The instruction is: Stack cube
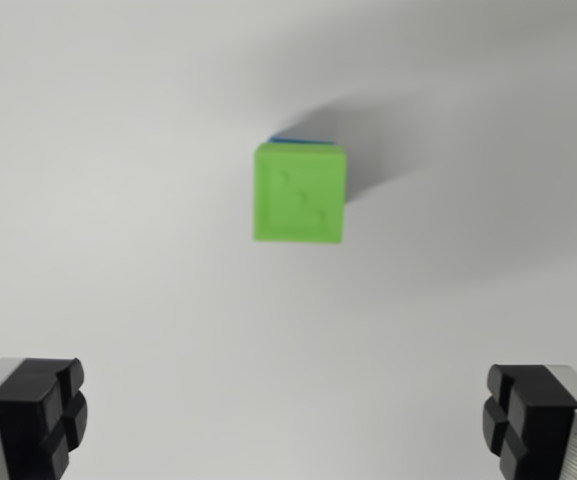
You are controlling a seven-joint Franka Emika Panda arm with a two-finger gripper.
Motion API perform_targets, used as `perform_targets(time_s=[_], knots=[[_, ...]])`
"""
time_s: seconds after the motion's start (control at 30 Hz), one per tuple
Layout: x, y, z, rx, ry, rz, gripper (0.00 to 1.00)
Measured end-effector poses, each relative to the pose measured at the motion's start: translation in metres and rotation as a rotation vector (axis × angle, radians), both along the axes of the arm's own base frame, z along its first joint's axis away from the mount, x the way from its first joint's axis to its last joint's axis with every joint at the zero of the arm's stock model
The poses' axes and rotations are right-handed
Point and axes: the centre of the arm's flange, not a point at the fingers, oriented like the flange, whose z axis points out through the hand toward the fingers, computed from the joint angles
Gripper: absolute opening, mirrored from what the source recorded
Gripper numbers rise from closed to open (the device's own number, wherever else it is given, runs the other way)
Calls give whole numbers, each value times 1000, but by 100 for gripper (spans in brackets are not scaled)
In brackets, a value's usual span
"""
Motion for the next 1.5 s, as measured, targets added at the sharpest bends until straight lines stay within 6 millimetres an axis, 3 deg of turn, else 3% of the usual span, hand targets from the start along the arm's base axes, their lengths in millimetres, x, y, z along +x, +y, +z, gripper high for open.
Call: perform_targets(time_s=[0.33,0.73,1.5], knots=[[0,-1,34,1,-1,-1,100],[0,-1,58,2,0,-1,100],[1,-1,62,2,0,-1,100]])
